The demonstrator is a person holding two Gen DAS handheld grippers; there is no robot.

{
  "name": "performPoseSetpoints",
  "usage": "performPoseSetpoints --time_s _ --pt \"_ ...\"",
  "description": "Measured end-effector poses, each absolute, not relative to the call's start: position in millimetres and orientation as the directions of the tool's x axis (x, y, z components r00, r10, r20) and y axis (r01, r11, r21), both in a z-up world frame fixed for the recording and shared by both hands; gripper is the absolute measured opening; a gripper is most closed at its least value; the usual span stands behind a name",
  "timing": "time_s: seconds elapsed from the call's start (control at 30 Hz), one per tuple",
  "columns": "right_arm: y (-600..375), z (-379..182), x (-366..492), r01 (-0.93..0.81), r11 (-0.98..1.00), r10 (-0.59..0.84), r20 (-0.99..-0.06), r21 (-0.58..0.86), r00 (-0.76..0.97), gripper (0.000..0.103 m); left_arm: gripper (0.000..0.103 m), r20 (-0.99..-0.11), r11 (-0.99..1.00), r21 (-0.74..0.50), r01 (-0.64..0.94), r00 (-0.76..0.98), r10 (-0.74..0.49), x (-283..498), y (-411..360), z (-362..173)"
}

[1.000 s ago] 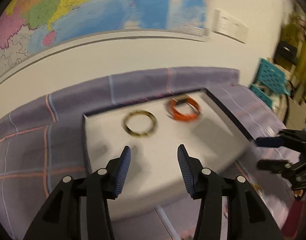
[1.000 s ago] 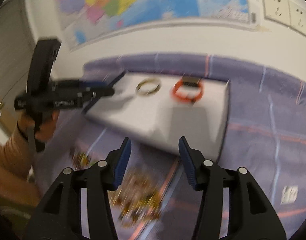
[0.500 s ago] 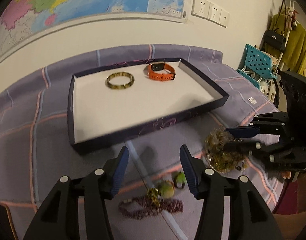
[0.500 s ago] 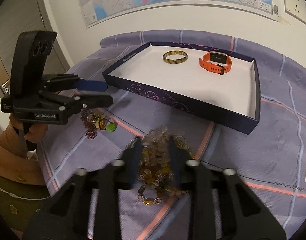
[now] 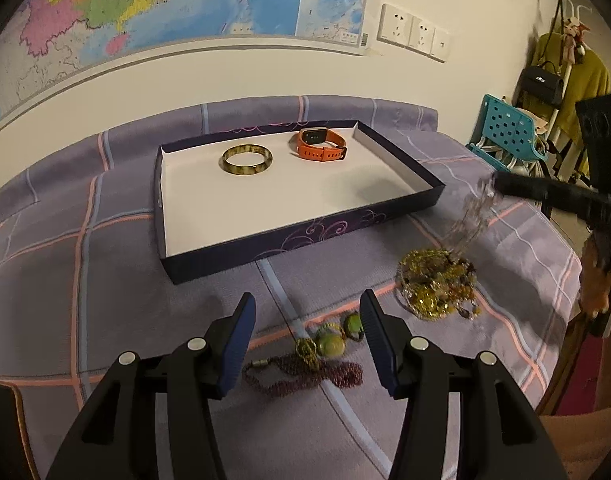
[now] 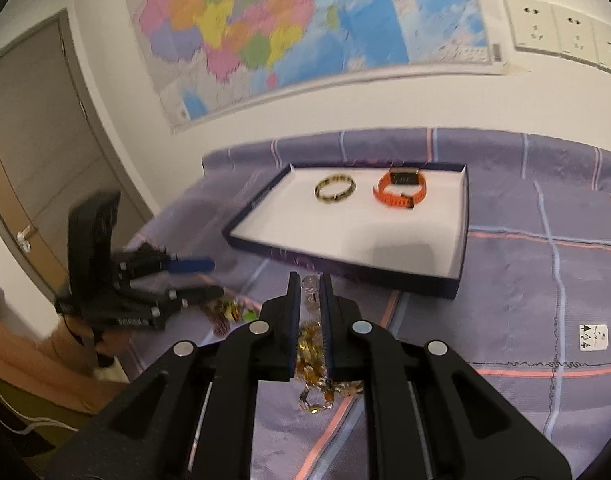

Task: Organize jewelry
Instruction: 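Grasp the clear crystal bead strand with the right tool while the left tool moves to the green beads, then grasp the small green bead ring with the left tool while the right tool lifts the crystal strand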

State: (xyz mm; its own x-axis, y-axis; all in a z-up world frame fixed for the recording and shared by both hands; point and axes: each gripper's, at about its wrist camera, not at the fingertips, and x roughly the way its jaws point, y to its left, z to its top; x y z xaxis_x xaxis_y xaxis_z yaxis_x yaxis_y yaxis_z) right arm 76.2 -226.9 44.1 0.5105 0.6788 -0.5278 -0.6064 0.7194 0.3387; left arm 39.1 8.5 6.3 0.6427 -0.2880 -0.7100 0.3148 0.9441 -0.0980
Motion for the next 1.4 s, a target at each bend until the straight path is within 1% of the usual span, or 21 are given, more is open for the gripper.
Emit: performPoseSetpoints --time_s 0.13,0.27,0.5,0.67,0.83,0.9,0.97,1.03,1.13,1.3,1.4 --pt "-235.6 54.5 75.7 -0.595 0.724 0.680 -0.500 0.347 0.536 0.010 0.052 -0.712 0.938 -0.090 0.334 0.637 -0.295 29.4 9.4 3.4" --pt "-241.5 55.9 76.2 -0.578 0.735 0.672 -0.493 0.354 0.553 0.010 0.052 -0.717 0.930 -0.088 0.358 0.626 -0.308 20.7 9.6 -2.2" --pt "-242.2 37.1 82.9 -0.546 0.749 0.658 -0.522 0.376 0.543 0.010 0.052 -0.728 0.922 -0.063 0.381 0.615 -0.304 15.6 5.2 -10.8" --pt "-243.8 29.5 86.2 -0.533 0.747 0.662 -0.523 0.397 0.537 0.010 0.052 -0.715 0.914 -0.029 0.405 0.631 -0.302 22.8 -4.5 -7.9" --pt "-242.7 23.3 87.9 -0.531 0.744 0.664 -0.529 0.405 0.528 0.010 0.051 -0.719 0.892 0.006 0.451 0.622 -0.309 35.4 -21.3 -11.6" --pt "-242.3 21.1 88.4 -0.529 0.743 0.666 -0.529 0.410 0.525 0.010 0.048 -0.731 0.884 0.014 0.466 0.608 -0.309 41.8 -27.7 -16.2" --pt "-242.9 20.1 89.5 -0.527 0.742 0.667 -0.529 0.414 0.524 0.010 0.034 -0.746 0.878 0.017 0.478 0.591 -0.307 46.1 -31.2 -20.1" --pt "-243.4 19.5 89.9 -0.529 0.738 0.672 -0.526 0.419 0.520 0.010 0.031 -0.755 0.872 0.006 0.489 0.574 -0.317 49.6 -32.8 -22.3" --pt "-243.2 18.0 91.6 -0.529 0.734 0.676 -0.525 0.425 0.517 0.010 0.023 -0.764 0.867 -0.005 0.498 0.558 -0.324 51.9 -34.0 -24.8" --pt "-241.4 15.5 93.5 -0.527 0.734 0.677 -0.532 0.429 0.509 0.010 0.020 -0.772 0.862 0.016 0.507 0.554 -0.312 47.5 -36.1 -25.6" --pt "-240.8 15.0 94.8 -0.526 0.733 0.677 -0.532 0.432 0.508 0.010 0.014 -0.775 0.863 0.022 0.504 0.554 -0.304 46.6 -35.1 -25.4"
